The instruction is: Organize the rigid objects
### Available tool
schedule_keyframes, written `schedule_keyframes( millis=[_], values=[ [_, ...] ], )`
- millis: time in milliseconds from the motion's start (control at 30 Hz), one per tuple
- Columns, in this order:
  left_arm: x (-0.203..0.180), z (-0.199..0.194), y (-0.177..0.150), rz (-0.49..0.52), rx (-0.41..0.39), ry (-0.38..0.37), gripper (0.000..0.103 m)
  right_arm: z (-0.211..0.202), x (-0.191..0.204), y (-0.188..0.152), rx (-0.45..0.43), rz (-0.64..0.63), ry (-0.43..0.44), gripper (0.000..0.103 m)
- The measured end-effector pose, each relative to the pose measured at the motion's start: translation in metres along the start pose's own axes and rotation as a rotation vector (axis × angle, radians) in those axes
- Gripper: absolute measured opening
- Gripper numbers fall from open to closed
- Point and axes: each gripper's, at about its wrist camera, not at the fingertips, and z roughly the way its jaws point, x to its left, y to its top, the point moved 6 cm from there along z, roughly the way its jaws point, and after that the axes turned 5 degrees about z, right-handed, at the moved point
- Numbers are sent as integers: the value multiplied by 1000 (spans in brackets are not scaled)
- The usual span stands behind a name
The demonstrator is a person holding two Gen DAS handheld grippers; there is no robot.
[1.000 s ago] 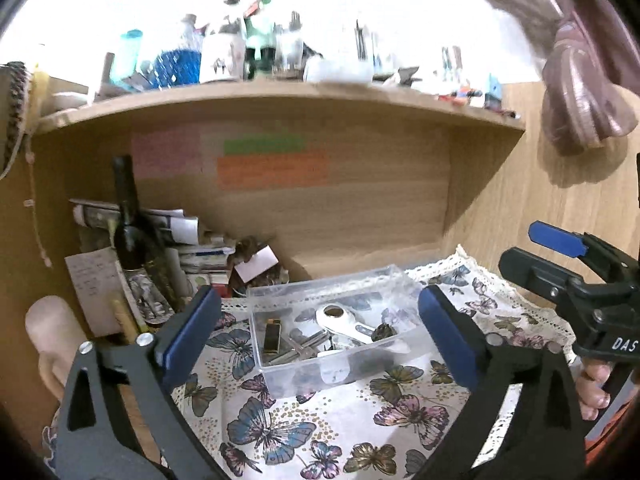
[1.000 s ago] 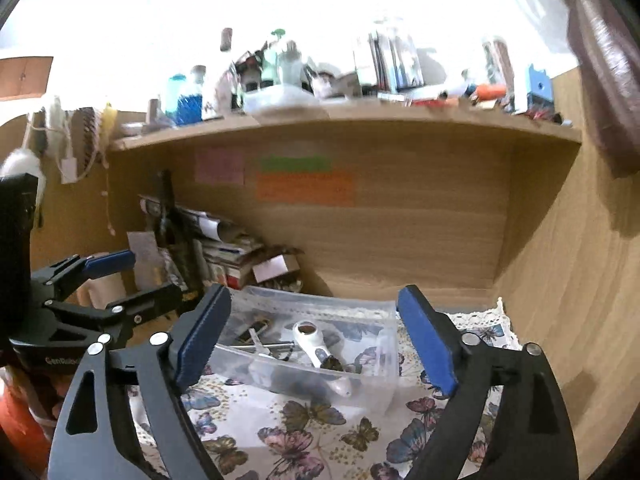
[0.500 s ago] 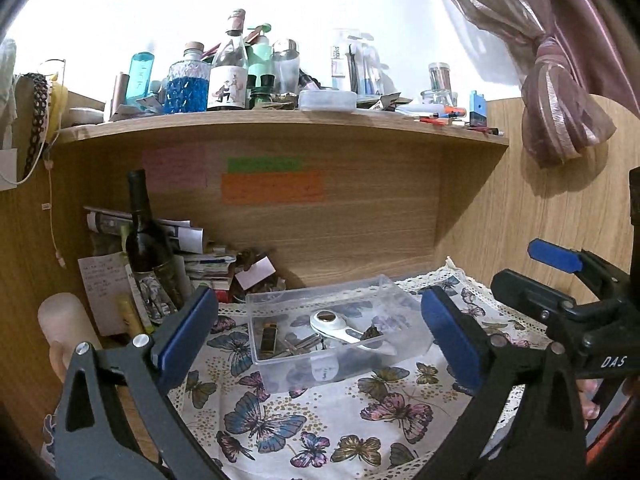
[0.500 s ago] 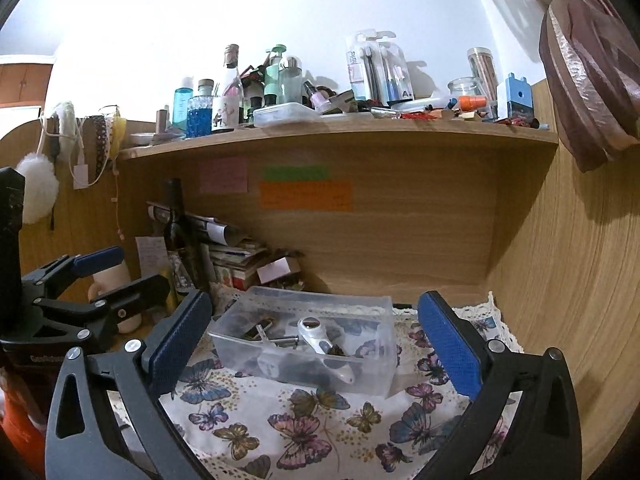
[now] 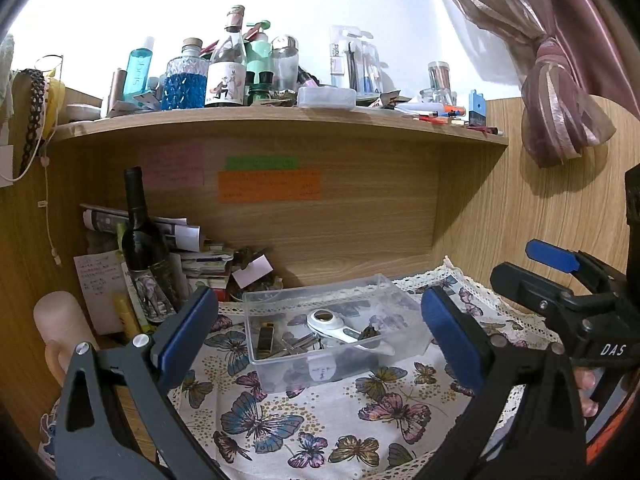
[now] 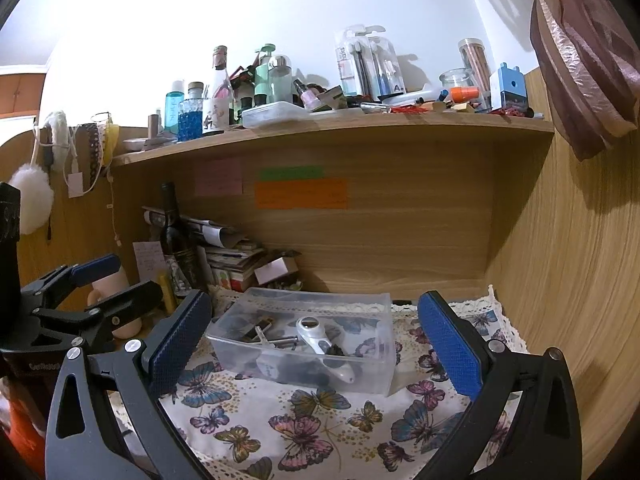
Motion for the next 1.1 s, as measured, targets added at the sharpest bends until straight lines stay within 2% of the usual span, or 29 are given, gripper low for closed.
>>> schedule_keyframes(
  millis=[1100],
  values=[
    [1,1,-2,-12,-1,-9,103,-1,6,-2,5,6,6,103]
  ],
)
